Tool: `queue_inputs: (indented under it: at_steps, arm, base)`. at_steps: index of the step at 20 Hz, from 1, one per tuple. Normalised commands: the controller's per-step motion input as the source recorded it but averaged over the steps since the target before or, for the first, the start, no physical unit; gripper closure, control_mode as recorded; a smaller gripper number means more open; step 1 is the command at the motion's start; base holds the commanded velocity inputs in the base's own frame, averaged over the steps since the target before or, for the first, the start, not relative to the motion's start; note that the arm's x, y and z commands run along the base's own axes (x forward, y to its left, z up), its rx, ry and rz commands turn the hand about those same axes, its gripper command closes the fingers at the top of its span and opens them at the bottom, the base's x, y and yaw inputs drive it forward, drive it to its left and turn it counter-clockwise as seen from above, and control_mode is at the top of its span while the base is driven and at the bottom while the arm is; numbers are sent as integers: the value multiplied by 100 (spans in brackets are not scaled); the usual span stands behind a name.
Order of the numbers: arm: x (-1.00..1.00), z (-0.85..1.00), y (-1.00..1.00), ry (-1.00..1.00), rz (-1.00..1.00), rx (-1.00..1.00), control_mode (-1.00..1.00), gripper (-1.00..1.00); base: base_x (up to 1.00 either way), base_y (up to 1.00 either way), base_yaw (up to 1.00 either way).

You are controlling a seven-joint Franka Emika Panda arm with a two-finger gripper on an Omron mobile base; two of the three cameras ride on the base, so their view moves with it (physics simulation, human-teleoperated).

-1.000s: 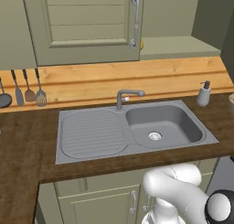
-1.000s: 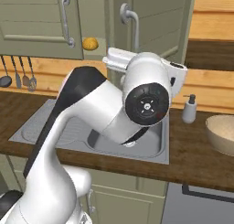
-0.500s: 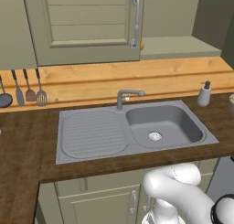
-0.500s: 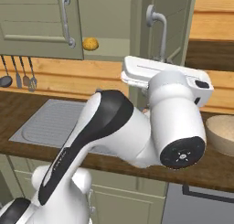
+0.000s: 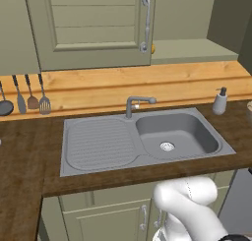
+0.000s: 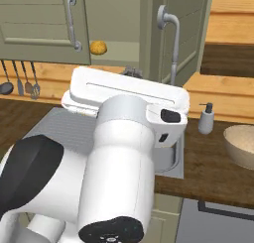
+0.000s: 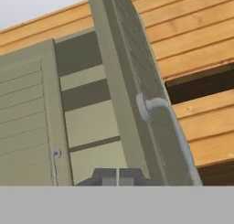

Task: Open the cabinet, pick up the bread from the cabinet and place it in the basket. Then move the basket to the dining counter.

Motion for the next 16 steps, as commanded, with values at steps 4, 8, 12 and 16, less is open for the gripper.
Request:
queue_inputs:
  at_steps: [4, 8, 12, 16]
  arm:
    - [-33, -29, 100, 0, 0, -1, -100, 100]
    - [0, -8, 100, -2, -2, -11, -100, 100]
    - [6, 0, 100, -16, -5, -24, -100, 100]
    - [56, 0, 100, -15, -10, -19, -100, 100]
  base:
    - [0, 0, 0]
    - [0, 0, 0]
    - [0, 0, 0]
    - [0, 0, 0]
